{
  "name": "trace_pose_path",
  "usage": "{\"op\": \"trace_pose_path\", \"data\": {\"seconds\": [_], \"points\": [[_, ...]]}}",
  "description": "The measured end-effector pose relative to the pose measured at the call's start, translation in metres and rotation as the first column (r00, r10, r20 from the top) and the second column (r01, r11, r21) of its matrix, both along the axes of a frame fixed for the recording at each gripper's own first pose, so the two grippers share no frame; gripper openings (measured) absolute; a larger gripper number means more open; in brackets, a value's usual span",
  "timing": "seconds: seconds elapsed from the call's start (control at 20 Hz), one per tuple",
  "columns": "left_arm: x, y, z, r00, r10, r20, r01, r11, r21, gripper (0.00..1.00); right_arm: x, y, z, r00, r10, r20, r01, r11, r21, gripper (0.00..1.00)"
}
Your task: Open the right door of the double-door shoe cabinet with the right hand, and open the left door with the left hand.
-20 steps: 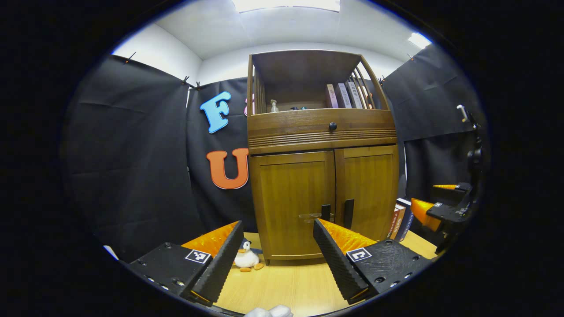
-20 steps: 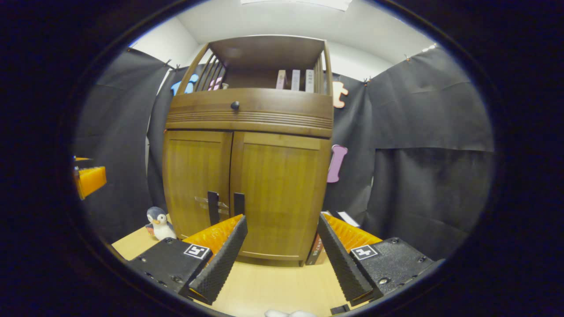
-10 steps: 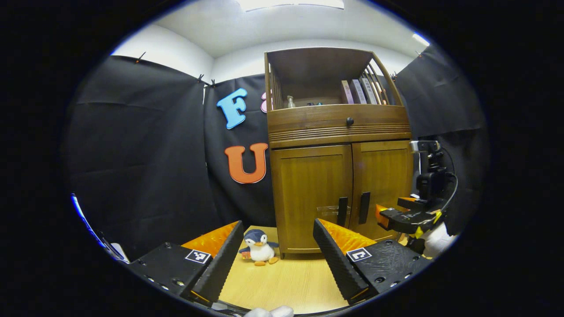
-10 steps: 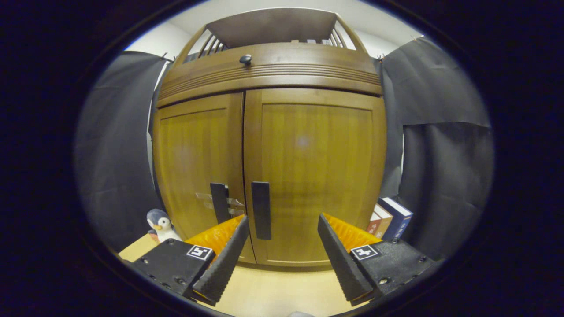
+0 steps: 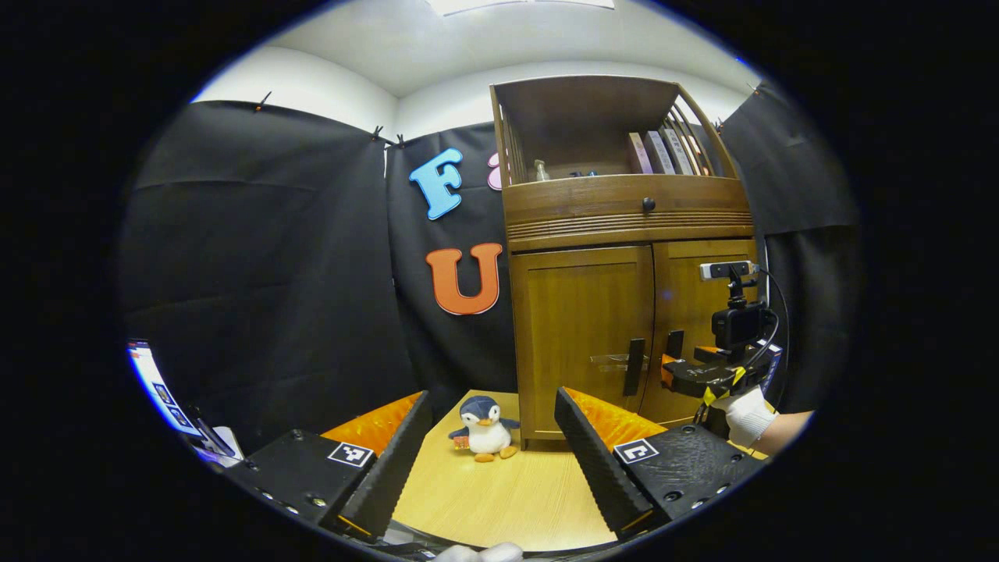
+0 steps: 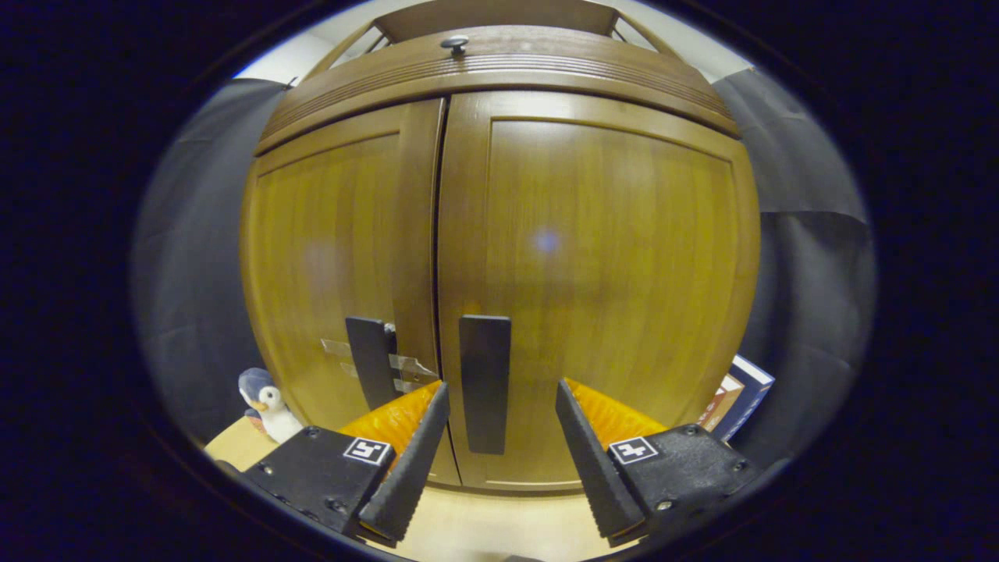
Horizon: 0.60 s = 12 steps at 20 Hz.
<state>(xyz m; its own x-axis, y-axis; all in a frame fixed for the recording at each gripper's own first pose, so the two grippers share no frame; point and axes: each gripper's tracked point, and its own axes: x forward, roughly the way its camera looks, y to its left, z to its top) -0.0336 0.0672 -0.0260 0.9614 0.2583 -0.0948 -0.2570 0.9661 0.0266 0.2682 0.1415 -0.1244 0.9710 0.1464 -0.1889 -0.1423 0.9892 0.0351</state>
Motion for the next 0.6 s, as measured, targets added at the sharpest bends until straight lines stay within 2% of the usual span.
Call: {"op": "trace_pose_path", "data": {"seconds": [0.2,0.4,0.45,0.6], "points": [[0.0,0.0,-0.007,1.0,0.007,-0.019,-0.007,1.0,-0.01,0.96,0.015,0.006,-0.002,1.0,0.002,-0.015,-0.002,1.0,0.013,0.75],[-0.001,0.005,-0.009,0.999,0.018,-0.029,-0.018,1.0,-0.005,0.96,0.02,0.01,-0.001,0.999,0.014,-0.03,-0.013,0.999,0.029,0.51],[0.0,0.005,-0.009,0.999,0.019,-0.029,-0.02,1.0,-0.007,0.96,0.021,0.01,0.0,1.0,0.008,-0.028,-0.008,1.0,0.028,0.4],[0.0,0.005,-0.01,0.999,0.021,-0.028,-0.022,1.0,-0.019,0.96,0.021,0.011,-0.002,0.999,0.007,-0.047,-0.005,1.0,0.03,0.36]]}}
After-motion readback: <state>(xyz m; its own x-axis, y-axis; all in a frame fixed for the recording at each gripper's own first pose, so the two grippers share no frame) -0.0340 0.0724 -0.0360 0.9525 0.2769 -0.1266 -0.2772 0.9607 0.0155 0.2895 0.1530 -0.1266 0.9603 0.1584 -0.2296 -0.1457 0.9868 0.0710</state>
